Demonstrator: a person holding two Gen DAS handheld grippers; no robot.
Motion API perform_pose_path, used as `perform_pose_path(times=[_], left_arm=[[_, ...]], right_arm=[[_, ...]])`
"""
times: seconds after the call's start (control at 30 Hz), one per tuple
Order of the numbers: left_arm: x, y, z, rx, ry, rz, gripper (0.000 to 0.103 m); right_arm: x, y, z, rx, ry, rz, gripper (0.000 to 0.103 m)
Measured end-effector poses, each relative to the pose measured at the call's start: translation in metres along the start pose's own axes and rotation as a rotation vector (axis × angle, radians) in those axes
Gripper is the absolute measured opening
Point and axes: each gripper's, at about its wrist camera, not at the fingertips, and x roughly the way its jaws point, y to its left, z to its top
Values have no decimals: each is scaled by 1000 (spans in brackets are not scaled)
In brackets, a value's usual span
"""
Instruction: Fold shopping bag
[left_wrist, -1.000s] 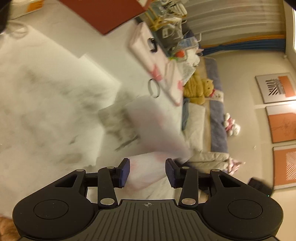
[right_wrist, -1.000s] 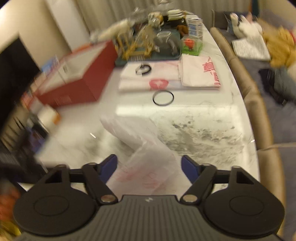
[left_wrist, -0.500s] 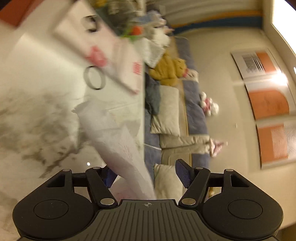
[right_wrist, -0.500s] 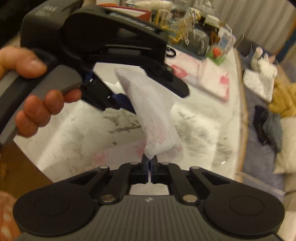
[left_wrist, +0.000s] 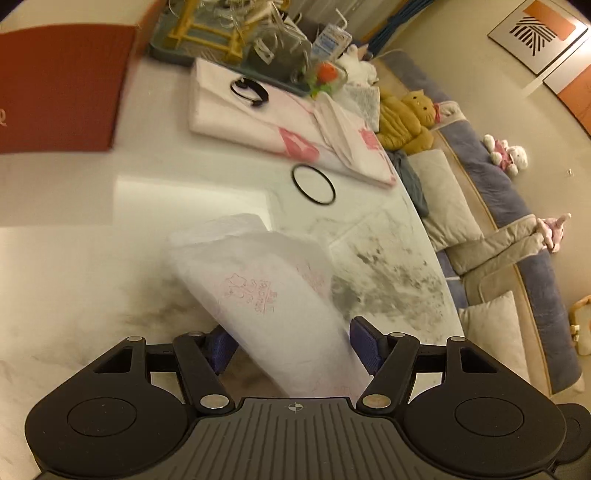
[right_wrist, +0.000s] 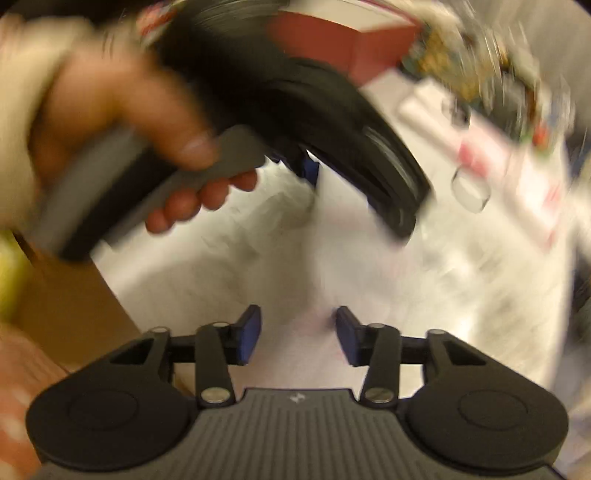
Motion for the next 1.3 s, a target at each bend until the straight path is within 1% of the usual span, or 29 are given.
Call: perform_pose_path(times=[0.03, 0.13, 0.17, 0.23, 0.27, 0.3, 0.33, 0.37, 0.4, 0.43, 0.5, 0.53, 0.63, 0.67, 0.73, 0.77, 0.8, 0.83, 0.87, 0.93, 0.97, 1.03, 1.07, 1.1, 1.13, 1.2, 1.23, 1.27, 1.3], left_arm=[[-1, -1, 2, 39, -2, 36, 67], [-1, -13, -1, 267, -14, 176, 67], [-1, -15, -3, 310, -12, 200, 67], [-1, -21, -7, 402, -11, 256, 67], [2, -26, -9, 459, -13, 292, 67], [3, -28, -10, 500, -17, 313, 69], [2, -28, -9, 496, -18, 315, 69], [0, -24, -6, 463, -10, 307, 69], [-4, -19, -2, 413, -11, 288, 69], [-10, -13, 3, 343, -22, 256, 69], [-29, -1, 13, 201, -69, 199, 70], [-43, 5, 16, 139, -104, 182, 73], [-83, 15, 18, 16, -190, 145, 75], [-93, 17, 17, -16, -200, 102, 75], [-104, 16, 11, -61, -165, -57, 75], [-101, 13, 6, -68, -122, -107, 75], [-94, 9, 1, -71, -74, -125, 75], [-86, 4, -4, -64, -25, -115, 75], [-73, 0, -8, -47, 26, -72, 75], [-49, -8, -16, -8, 128, 50, 75], [-40, -12, -20, 9, 164, 101, 75], [-29, -19, -27, 65, 208, 159, 75], [-26, -23, -30, 94, 219, 185, 75], [-27, -24, -31, 117, 219, 201, 75], [-29, -25, -31, 133, 220, 203, 74], [-33, -26, -32, 167, 220, 208, 74], [-34, -27, -32, 184, 221, 210, 64], [-36, -27, -33, 196, 221, 223, 37], [-39, -24, -33, 200, 216, 246, 30]], right_arm=[[-5, -12, 0, 64, -23, 45, 47], [-19, -42, -1, 230, -112, 90, 47], [-17, -51, -2, 287, -122, 117, 47], [-10, -69, -3, 402, -130, 177, 47], [-1, -72, -4, 426, -111, 196, 47], [10, -72, -5, 424, -74, 204, 47], [23, -71, -6, 411, -31, 206, 47], [28, -69, -6, 395, -23, 213, 44], [32, -66, -5, 379, -26, 221, 45], [36, -64, -5, 363, -29, 230, 46], [35, -63, -1, 342, -35, 222, 45], [34, -62, 1, 333, -38, 217, 45], [33, -68, 5, 339, -52, 219, 45], [35, -71, 6, 350, -54, 221, 46], [37, -69, 7, 355, -53, 227, 44], [37, -64, 7, 348, -52, 236, 42], [35, -59, 7, 340, -52, 247, 40], [21, -47, 4, 316, -54, 246, 40], [12, -37, 6, 271, -58, 238, 40], [2, -19, 10, 172, -70, 226, 40], [-3, -11, 11, 124, -82, 232, 40], [-8, 1, 12, 54, -102, 247, 42], [-9, 6, 12, 28, -108, 249, 49], [-9, 8, 11, 17, -109, 256, 52], [-9, 8, 10, 11, -109, 264, 52], [-10, 4, 8, 35, -118, 315, 51], [-8, 2, 8, 48, -118, 338, 50], [-7, 2, 8, 54, -111, 353, 48], [-7, 2, 8, 51, -114, 347, 48]])
